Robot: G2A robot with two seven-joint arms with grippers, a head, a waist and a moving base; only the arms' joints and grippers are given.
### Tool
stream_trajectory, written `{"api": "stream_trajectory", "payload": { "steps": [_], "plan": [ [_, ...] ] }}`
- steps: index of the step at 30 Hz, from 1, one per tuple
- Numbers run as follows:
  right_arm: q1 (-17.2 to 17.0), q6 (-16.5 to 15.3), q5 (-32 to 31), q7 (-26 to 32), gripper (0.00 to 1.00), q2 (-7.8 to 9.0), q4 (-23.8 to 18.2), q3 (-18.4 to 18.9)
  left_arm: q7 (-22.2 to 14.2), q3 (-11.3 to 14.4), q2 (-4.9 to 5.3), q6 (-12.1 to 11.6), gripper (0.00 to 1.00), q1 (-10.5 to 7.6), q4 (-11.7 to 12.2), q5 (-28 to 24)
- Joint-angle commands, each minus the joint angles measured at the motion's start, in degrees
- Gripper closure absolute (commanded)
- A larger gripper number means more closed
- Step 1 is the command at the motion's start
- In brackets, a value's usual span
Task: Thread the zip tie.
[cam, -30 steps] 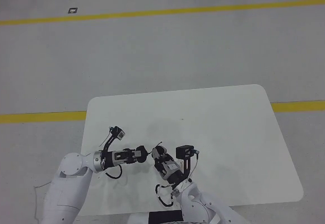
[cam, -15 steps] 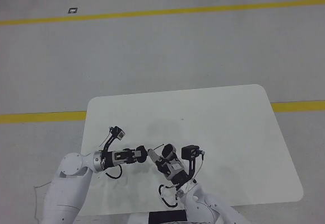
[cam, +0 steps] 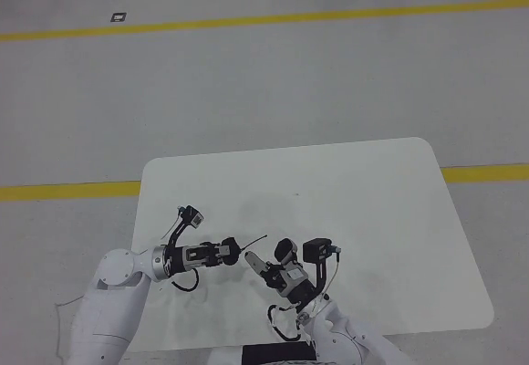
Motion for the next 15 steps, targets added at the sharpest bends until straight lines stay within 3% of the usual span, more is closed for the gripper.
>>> {"api": "stream_trajectory", "payload": {
  "steps": [1,8,10,15],
  "plan": [
    [0.0,0.0,0.0,0.0,0.0,0.0,0.0,0.0,0.0,0.0,0.0,0.0,1.0,0.0,0.0,0.0],
    [0.0,0.0,0.0,0.0,0.0,0.0,0.0,0.0,0.0,0.0,0.0,0.0,1.0,0.0,0.0,0.0],
    [0.0,0.0,0.0,0.0,0.0,0.0,0.0,0.0,1.7,0.3,0.06,0.7,1.0,0.08,-0.8,-0.3],
    [0.0,0.0,0.0,0.0,0.0,0.0,0.0,0.0,1.1,-0.5,0.5,2.5,1.0,0.15,0.1,-7.5]
  ]
}}
